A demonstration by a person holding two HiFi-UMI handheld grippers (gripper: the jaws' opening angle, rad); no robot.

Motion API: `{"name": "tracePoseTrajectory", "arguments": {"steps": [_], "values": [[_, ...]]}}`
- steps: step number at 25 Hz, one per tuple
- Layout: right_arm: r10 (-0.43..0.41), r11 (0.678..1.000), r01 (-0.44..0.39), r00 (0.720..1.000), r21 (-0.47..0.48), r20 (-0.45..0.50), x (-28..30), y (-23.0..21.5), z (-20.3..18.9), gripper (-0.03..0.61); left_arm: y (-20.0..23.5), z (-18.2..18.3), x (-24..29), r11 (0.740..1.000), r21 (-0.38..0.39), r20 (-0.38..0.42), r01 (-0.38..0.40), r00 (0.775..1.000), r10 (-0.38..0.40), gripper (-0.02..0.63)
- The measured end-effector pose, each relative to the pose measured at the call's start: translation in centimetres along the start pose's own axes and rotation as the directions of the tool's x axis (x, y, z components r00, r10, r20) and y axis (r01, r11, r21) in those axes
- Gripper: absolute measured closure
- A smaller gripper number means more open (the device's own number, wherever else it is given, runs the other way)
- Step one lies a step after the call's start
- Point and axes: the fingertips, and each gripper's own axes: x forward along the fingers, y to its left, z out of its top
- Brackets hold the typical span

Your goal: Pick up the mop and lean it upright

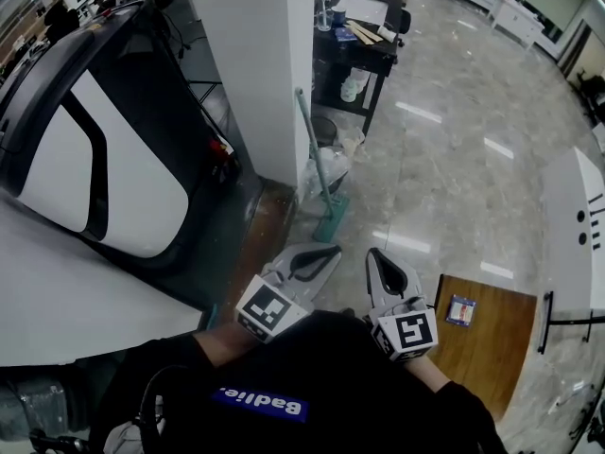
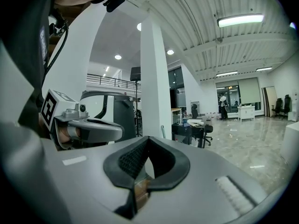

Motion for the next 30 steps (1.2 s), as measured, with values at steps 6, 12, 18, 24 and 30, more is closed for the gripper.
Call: {"name": "tracePoseTrajectory", "arguments": {"steps": [6,12,18,24,30], "values": [[0.0,1.0,-0.001,1.0,0.009,0.02,-0.4,-0.4,0.3,0.574,-0.5,0.9,0.2,1.0,0.011,0.009,0.004,1.0,-0.004,0.594],[0.013,1.0,-0.013,1.0,0.016,0.022,-0.7,-0.5,0.2,0.574,-1.0,0.0,0.4,1.0,0.004,-0.005,0.007,1.0,-0.007,0.594],[0.017,1.0,-0.017,1.0,0.016,0.022,-1.1,-0.4,0.0,0.574,-1.3,0.4,0.5,1.0,0.025,0.016,0.001,1.0,-0.002,0.594],[0.025,1.0,-0.025,0.999,0.014,0.021,-1.5,-0.4,-0.1,0.574,-2.1,0.1,0.6,1.0,0.01,-0.011,0.015,1.0,-0.015,0.594],[0.028,1.0,-0.028,0.999,0.009,0.022,-1.8,-0.2,0.1,0.574,-2.0,0.2,0.3,1.0,0.025,0.009,0.002,1.0,-0.003,0.594]]}}
